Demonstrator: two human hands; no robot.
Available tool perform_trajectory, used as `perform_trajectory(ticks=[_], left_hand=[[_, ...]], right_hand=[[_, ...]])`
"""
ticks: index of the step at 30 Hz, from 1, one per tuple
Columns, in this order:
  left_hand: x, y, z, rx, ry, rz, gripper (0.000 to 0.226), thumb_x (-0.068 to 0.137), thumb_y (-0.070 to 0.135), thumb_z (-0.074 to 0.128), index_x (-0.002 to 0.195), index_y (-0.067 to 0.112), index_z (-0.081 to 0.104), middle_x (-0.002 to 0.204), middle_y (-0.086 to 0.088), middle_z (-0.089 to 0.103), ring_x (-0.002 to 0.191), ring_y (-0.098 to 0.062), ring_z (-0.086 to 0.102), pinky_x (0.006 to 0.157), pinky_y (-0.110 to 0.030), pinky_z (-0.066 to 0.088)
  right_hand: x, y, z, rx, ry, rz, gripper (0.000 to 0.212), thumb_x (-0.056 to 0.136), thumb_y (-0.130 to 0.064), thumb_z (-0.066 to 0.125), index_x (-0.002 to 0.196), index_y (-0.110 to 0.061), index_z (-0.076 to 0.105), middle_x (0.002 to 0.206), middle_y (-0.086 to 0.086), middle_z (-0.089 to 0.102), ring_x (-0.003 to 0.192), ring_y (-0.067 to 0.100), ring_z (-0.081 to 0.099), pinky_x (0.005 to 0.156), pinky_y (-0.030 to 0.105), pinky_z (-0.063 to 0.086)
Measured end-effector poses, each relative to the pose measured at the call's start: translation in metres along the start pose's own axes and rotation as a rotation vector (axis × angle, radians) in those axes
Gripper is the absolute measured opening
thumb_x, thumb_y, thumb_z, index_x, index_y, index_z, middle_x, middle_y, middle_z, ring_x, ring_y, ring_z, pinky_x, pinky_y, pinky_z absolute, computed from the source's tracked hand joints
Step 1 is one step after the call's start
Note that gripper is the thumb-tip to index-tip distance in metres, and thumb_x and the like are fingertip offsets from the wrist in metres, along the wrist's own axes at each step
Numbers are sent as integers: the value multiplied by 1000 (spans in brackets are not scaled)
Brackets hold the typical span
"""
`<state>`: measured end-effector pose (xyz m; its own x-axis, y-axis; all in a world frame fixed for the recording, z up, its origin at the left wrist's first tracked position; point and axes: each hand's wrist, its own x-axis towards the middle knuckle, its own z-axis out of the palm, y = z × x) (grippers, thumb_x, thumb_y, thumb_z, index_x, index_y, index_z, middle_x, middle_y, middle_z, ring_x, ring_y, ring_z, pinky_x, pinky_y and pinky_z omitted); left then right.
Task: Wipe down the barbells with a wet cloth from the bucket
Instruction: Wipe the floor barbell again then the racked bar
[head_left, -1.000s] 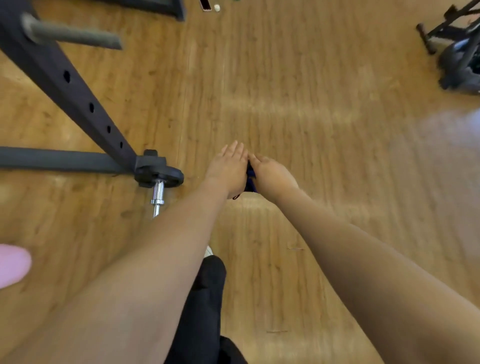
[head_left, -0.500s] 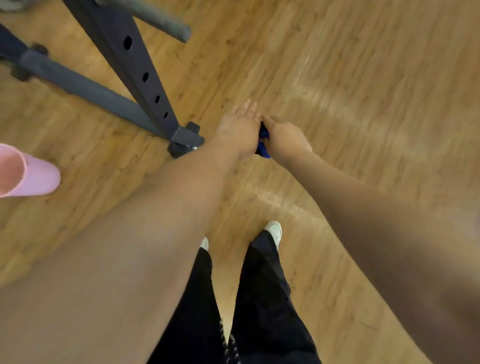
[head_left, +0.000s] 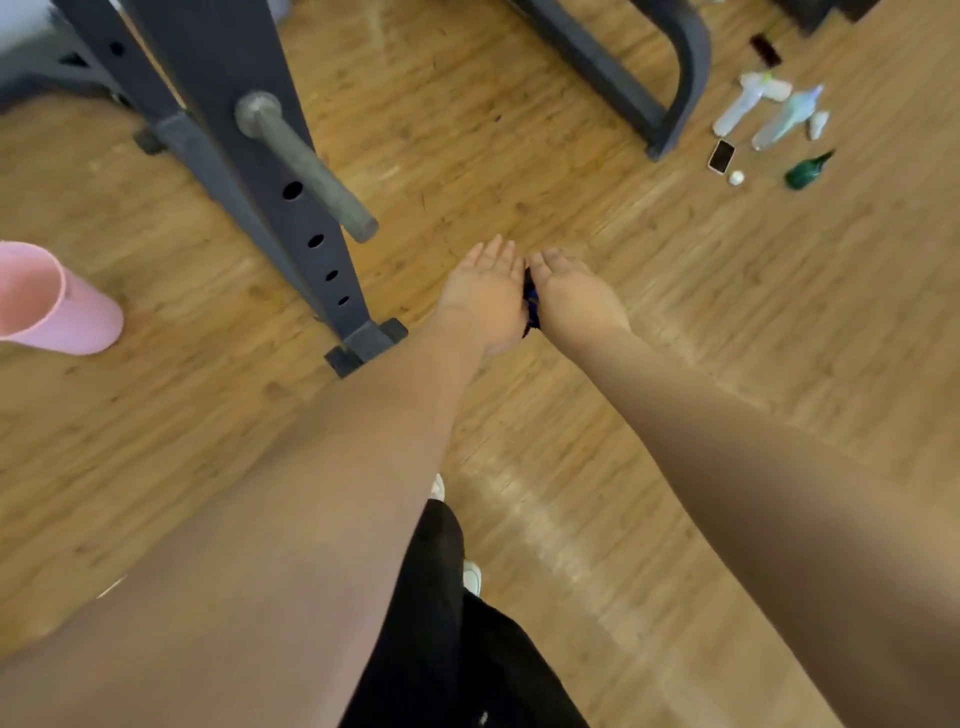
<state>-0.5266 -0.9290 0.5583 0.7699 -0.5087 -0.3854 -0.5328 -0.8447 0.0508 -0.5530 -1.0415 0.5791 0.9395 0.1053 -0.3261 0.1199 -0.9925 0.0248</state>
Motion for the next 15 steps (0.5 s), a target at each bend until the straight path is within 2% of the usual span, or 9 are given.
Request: perform_trajectory(ticks=[4,15], left_hand=[[49,-11,-30,-13,57,-49,59,102,35,17,151,6,2,160,-8,-2,147,-22,-4,118,-35,0],[141,-46,-129,3,123,-159,60,101,32,21,151,5,1,159,-10,-3,147,-23,-5,118,-35,-1]], right_hand=[[53,27,-22,-29,21,-27,54,100,-11,37,149,-6,14,155,14,18,143,24,15,112,28,15],[156,78,-110,-80,80,-119,56,101,-11,37,150,-5,10,156,13,13,144,22,13,112,25,10]])
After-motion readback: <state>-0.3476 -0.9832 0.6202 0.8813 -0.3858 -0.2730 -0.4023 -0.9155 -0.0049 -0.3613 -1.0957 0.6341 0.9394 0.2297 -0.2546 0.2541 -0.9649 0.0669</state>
